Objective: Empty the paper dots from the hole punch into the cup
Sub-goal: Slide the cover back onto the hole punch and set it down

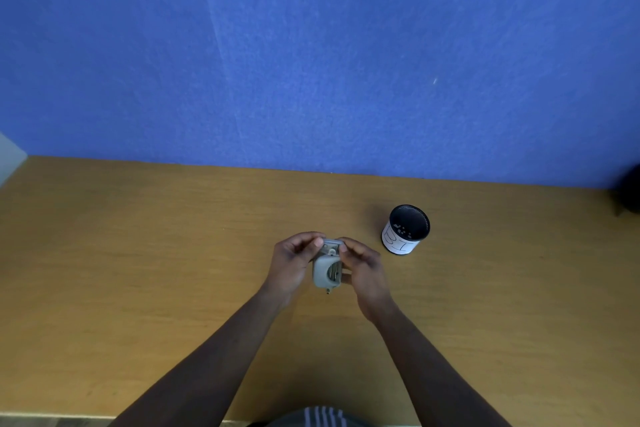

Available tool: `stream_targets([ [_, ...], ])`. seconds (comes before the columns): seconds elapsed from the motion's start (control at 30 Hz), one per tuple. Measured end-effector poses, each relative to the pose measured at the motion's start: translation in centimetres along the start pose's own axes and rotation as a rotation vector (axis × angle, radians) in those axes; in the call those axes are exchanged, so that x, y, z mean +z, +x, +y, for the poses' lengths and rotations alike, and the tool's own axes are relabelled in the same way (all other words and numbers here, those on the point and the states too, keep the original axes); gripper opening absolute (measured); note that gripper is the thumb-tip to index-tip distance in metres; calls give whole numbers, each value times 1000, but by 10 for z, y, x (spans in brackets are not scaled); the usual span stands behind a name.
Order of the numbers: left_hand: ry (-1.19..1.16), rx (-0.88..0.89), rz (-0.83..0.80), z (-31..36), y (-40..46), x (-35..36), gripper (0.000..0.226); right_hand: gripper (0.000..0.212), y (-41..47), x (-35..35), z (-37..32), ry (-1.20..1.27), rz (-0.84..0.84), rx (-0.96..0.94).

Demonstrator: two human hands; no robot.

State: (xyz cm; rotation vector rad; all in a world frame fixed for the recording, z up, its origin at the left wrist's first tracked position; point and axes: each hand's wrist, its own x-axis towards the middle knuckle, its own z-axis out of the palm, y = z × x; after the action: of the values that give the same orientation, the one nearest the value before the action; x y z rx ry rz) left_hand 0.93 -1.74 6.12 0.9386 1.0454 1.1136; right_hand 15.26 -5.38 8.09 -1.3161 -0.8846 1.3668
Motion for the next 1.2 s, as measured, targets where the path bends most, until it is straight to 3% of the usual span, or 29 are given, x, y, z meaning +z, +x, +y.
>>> stream_targets([
  [0.43, 0, -100, 0, -1, -2, -4, 23, 13, 6, -14, -2, -37, -59, 118],
  [0.77, 16, -258, 2, -22, -21, -9, 29, 19, 9, -22, 5, 347, 113, 211],
  [0.93, -17, -238, 44, -24, -21, -11, 15, 16, 5, -18, 13, 429, 108, 230],
  [1.2, 125, -229, 83, -17, -6, -23, 21, 27, 11, -23, 15, 150, 40, 215],
])
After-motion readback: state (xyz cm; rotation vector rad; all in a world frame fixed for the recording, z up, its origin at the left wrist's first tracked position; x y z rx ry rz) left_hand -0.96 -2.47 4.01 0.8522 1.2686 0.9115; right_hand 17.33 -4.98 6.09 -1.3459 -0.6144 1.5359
